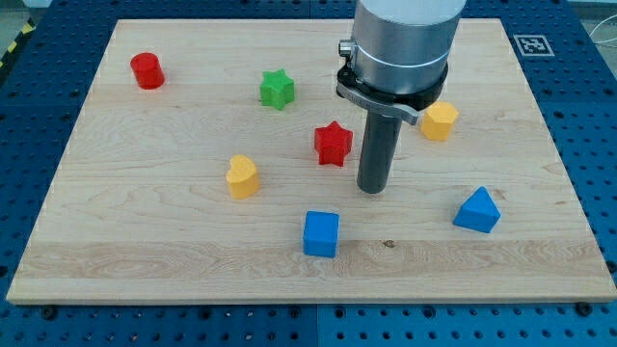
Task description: Slide the red star closer to the green star
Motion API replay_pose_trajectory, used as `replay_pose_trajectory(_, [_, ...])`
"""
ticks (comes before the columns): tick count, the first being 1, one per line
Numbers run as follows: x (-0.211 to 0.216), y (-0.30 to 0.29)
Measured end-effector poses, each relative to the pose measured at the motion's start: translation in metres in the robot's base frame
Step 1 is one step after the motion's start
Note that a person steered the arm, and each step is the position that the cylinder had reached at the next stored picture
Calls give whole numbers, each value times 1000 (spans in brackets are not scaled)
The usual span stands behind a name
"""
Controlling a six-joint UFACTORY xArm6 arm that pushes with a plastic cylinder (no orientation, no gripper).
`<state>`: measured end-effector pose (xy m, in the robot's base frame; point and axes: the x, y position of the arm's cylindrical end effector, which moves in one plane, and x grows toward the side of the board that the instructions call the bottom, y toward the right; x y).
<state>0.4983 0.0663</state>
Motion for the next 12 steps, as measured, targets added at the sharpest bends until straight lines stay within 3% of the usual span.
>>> replay_pose_trajectory(5, [-14,9])
replay_pose_trajectory(12, [-49,-49])
